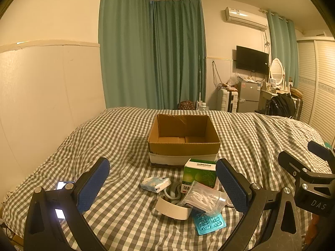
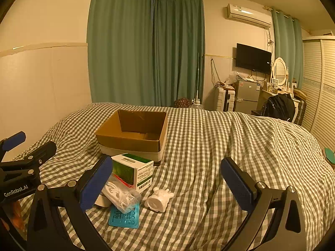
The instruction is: Organize objects
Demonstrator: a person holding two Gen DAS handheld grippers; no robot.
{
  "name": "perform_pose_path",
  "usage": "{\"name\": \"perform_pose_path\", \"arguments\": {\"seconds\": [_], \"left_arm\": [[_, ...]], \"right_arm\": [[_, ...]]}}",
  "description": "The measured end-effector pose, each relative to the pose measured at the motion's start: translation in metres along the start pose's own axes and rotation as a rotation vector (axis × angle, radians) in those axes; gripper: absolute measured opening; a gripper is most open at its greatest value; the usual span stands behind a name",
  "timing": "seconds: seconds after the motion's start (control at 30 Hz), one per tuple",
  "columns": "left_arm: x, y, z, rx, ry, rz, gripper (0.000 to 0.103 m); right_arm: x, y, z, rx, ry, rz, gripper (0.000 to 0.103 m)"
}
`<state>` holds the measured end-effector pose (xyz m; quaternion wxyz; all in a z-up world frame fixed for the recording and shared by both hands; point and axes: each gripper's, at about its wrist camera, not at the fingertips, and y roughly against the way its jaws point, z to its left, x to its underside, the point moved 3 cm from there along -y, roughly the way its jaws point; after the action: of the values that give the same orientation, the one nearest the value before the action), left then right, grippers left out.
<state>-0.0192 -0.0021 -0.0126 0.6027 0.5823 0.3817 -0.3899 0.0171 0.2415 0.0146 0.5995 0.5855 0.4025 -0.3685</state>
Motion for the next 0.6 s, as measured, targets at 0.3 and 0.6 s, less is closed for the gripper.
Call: {"name": "perform_pose_path", "arguments": {"seconds": [0.3,0.6], "left_arm": [[0.0002,-0.0001,0.0007,0.0,0.001,0.002,0.103],[0.0004,0.0001,-0.0004,0.0,0.0,0.002,0.103]], "right_arm": [[0.0013,-0.0008,0.0016,-0.002,0.004,0.001,0.103],[0.0036,-0.0009,0.0044,-0.014,0.01,0.005,0.103]]}}
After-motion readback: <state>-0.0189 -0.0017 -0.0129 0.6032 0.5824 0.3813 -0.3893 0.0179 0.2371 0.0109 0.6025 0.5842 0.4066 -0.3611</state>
